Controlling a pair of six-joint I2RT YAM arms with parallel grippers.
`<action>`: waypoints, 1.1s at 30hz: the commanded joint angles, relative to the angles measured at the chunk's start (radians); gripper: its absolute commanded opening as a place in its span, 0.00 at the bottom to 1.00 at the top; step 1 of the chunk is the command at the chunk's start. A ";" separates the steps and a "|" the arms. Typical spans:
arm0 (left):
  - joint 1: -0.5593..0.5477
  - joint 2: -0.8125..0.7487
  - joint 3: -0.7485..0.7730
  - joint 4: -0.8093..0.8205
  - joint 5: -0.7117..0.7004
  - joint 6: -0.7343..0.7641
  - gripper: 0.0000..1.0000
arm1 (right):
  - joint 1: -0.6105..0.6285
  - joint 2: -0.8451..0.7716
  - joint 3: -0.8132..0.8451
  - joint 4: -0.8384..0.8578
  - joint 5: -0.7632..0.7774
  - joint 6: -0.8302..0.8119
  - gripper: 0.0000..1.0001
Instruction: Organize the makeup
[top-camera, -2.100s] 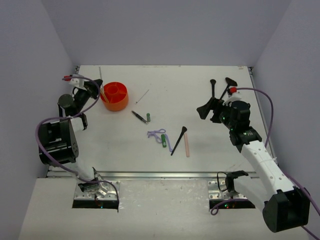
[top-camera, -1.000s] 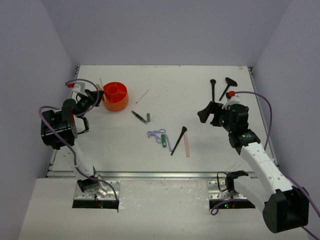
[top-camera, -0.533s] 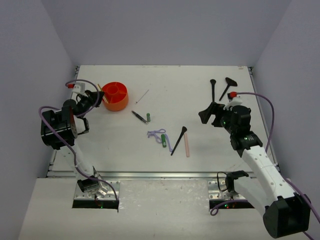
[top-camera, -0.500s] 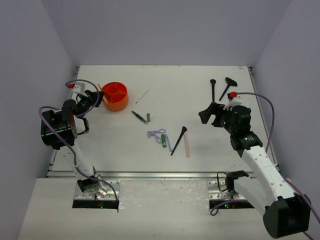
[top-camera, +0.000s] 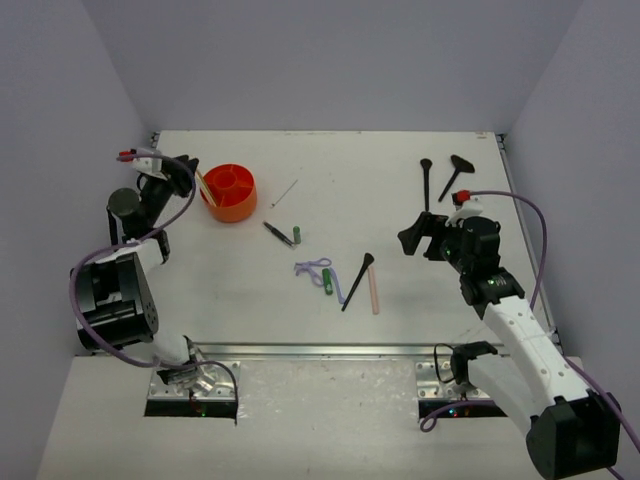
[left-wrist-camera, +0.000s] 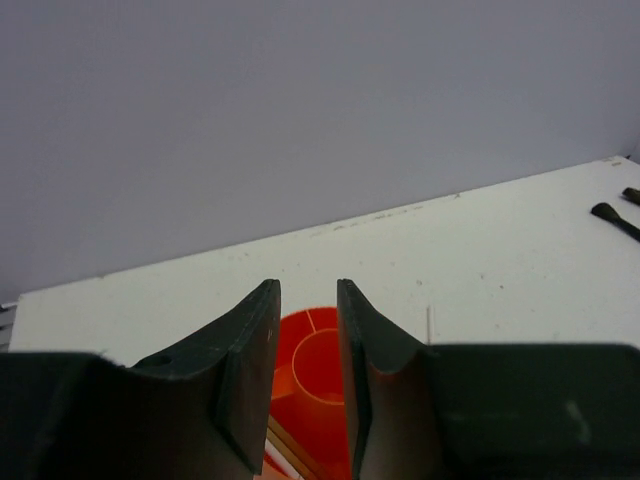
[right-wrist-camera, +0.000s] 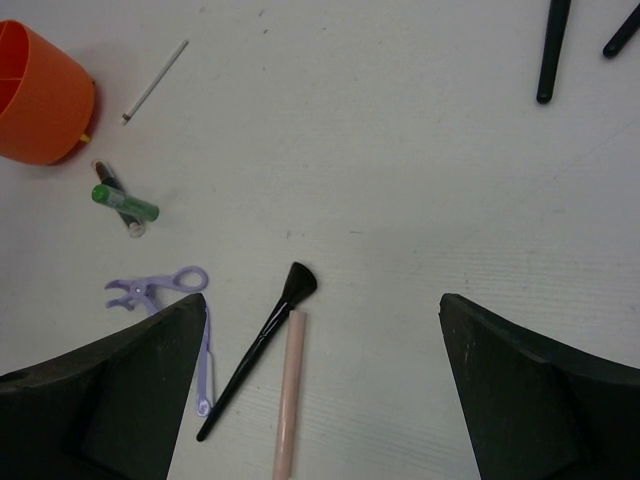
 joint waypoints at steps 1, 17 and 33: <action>-0.200 -0.087 0.194 -0.635 -0.134 0.378 0.26 | 0.005 -0.018 -0.004 0.018 0.011 -0.048 0.99; -0.607 0.502 0.934 -1.328 -0.571 0.400 0.45 | 0.006 -0.089 -0.066 -0.042 -0.041 -0.068 0.99; -0.633 0.858 1.256 -1.516 -0.726 0.363 0.49 | 0.005 -0.106 -0.105 -0.058 -0.034 -0.066 0.99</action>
